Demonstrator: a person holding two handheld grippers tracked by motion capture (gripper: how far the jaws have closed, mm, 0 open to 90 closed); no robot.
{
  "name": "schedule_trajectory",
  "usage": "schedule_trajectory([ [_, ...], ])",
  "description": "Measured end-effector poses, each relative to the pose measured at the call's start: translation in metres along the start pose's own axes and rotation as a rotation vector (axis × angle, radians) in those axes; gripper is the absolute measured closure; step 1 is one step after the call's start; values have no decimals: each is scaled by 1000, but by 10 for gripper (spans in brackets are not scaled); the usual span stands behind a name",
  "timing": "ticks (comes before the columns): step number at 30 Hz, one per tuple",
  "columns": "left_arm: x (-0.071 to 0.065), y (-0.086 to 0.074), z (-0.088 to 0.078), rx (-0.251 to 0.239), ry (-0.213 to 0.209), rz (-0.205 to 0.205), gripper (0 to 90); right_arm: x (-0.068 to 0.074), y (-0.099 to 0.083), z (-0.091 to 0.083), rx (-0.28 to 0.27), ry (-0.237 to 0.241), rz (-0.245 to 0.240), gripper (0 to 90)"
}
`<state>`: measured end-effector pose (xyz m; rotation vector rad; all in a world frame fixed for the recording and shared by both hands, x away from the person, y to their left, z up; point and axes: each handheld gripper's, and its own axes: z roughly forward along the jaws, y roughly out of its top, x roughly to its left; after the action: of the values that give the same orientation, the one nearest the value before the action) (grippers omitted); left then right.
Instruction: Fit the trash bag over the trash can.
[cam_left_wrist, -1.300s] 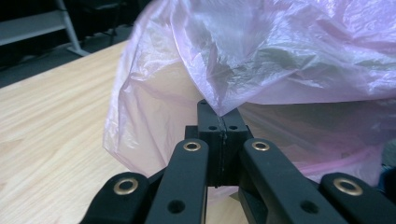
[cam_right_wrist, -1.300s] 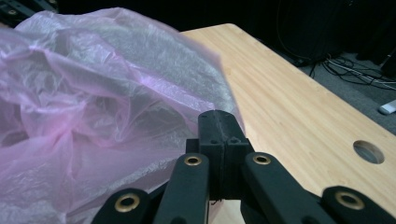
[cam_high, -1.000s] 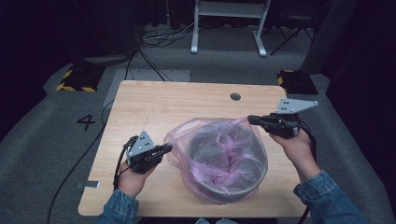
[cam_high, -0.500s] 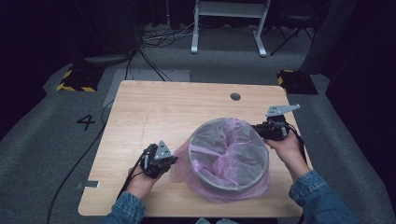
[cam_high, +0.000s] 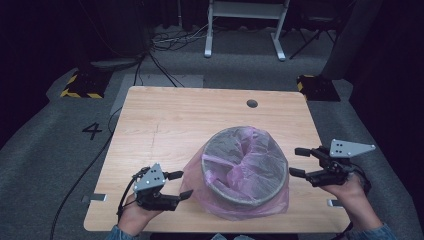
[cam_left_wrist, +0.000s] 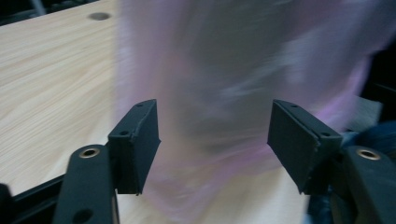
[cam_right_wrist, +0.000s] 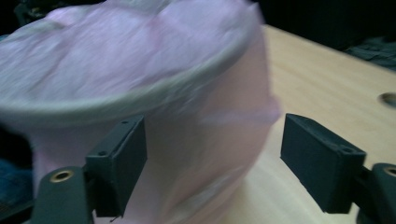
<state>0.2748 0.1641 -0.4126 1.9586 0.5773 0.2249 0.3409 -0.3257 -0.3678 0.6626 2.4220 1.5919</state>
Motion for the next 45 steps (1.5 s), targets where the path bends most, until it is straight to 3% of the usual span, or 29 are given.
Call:
schedule_trajectory([
  [2, -8, 4, 6, 3, -13, 26, 324, 5, -4, 1, 7, 50, 9, 207],
  [4, -12, 8, 15, 20, 0, 49, 322, 9, -9, 6, 19, 78, 11, 202],
  [6, -11, 11, 25, 42, 9, 53, 340, 11, -13, 15, 43, 108, -2, 287],
  [8, -9, 13, 28, 41, 5, 47, 469, 15, -17, 23, 77, 139, -49, 600],
  [10, -8, 14, 26, 21, 5, 52, 624, 19, -18, 26, 89, 152, -71, 838],
  [11, -8, 15, 25, 7, 6, 56, 690, 21, -19, 27, 99, 138, -82, 897],
  [13, -10, 15, 22, -18, 14, 62, 804, 22, -22, 27, 120, 105, -51, 900],
  [17, -15, 14, 21, -17, 27, 93, 873, 19, -38, 31, 179, 44, -11, 900],
  [22, -15, 9, 31, 67, 56, 127, 897, 21, -62, 44, 282, 1, -6, 900],
  [29, 10, -20, 44, 190, 95, 37, 898, 23, -73, 57, 341, -17, -25, 900],
  [32, 13, -25, 50, 239, 77, 39, 898, 20, -78, 55, 384, -52, -42, 900],
  [35, 4, -26, 55, 287, 32, 85, 897, 15, -85, 47, 372, -49, 17, 900],
  [37, -3, -27, 53, 290, -29, 113, 889, 15, -88, 42, 368, -42, 34, 900],
  [39, -6, -25, 47, 267, -21, 118, 811, 17, -88, 38, 372, -29, 36, 893],
  [41, -4, -20, 39, 212, -25, 63, 567, 17, -85, 33, 357, 17, 59, 708],
  [42, -2, -16, 35, 179, -29, 35, 482, 19, -82, 31, 324, 33, 58, 538],
  [43, -2, -12, 31, 137, -17, 29, 428, 23, -77, 28, 270, 31, 28, 405],
  [45, -3, -1, 26, 88, -9, 43, 414, 30, -68, 25, 181, 43, -27, 319],
])
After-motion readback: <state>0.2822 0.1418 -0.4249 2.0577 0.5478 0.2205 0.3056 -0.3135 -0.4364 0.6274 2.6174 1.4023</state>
